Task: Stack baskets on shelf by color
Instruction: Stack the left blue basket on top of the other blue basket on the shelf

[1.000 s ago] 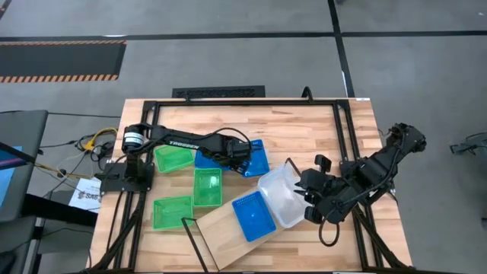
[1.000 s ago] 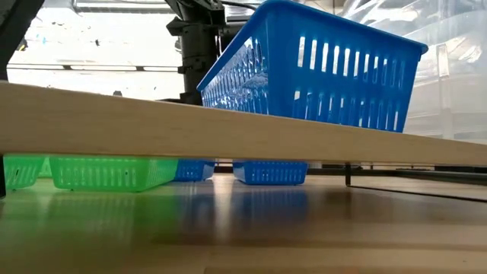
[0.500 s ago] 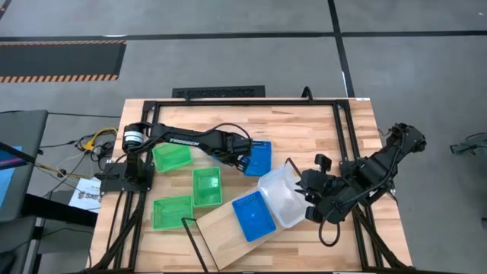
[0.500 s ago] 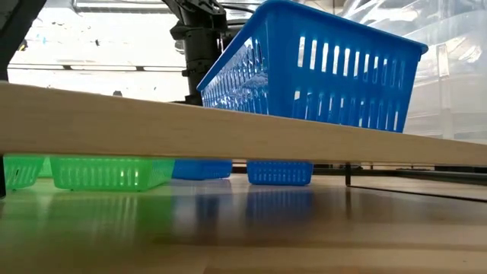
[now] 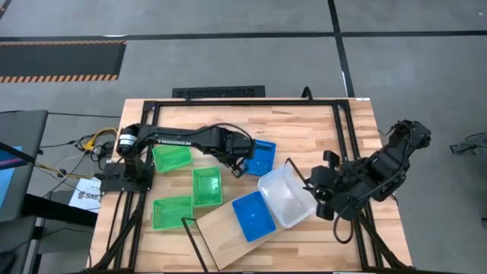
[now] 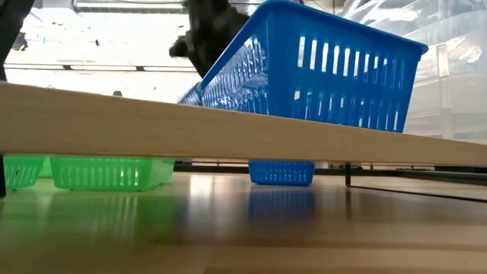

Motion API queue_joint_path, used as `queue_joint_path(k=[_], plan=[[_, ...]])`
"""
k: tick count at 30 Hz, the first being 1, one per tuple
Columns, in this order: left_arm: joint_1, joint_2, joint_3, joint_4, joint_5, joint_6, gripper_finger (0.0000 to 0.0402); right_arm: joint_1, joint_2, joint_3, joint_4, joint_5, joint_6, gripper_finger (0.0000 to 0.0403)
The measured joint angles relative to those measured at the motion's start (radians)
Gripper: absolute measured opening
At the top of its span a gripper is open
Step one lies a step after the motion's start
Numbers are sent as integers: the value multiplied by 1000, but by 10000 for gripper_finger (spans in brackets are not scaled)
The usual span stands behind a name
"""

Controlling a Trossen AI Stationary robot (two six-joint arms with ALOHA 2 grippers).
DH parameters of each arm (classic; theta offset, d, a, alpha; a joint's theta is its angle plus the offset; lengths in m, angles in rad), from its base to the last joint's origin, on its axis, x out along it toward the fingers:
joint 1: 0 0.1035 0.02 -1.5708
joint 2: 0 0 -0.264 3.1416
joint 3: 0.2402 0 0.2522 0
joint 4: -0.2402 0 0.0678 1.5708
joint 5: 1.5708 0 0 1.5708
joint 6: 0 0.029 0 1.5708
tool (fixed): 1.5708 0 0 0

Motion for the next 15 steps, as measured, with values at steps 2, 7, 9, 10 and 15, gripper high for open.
queue_joint_path(k=[2, 7, 9, 10, 15], plan=[[-43, 0, 66, -62, -16, 7, 0, 8, -14, 0, -9, 1, 0, 106], [-192, 0, 224, -123, -20, -2, 0, 29, -44, 0, -37, 18, 0, 106], [-267, 0, 267, -121, -19, -30, 0, 36, -56, 0, -41, 18, 0, 106], [-304, 0, 283, -117, -20, -45, 0, 41, -60, 0, -44, 19, 0, 106], [-485, 1, 301, -6, -81, -173, 0, 57, -70, 0, -68, 21, -26, 106]])
